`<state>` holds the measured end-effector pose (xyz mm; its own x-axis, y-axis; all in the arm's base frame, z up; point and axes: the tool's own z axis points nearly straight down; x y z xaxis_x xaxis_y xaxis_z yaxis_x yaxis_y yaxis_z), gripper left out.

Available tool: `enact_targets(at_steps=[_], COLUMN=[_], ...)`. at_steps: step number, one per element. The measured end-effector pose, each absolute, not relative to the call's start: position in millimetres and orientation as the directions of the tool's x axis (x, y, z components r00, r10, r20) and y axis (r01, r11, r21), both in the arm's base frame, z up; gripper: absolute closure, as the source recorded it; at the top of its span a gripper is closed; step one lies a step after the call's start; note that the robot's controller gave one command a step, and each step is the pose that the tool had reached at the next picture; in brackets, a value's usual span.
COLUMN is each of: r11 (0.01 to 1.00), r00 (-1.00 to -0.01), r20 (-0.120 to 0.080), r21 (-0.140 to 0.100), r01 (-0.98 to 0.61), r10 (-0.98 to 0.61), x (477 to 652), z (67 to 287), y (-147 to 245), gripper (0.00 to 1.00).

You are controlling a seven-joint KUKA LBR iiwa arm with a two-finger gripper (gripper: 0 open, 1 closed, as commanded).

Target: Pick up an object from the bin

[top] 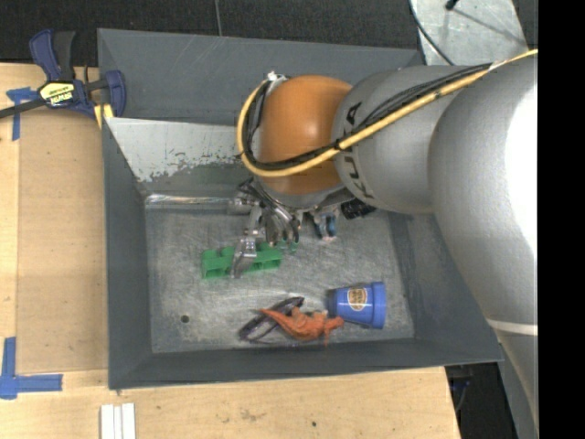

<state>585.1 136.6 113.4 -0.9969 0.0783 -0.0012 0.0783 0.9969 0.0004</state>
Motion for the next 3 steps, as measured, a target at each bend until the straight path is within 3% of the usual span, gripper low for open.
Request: enact_targets(at_steps=[1,2,3], r11=[0.998,0.961,0.961], r00=[-0.998,-0.961,-0.961], r20=[-0.005,-0.023,-0.023], r21=[0.001,0.011,0.011], r01=[0.066,0.276,0.276], r10=[0.066,0.276,0.276], x=[587.2,592.6,592.6], z=[82.7,77.3,77.3], y=[134.2,137.7,137.7], gripper=[0.00,1.00,1.00])
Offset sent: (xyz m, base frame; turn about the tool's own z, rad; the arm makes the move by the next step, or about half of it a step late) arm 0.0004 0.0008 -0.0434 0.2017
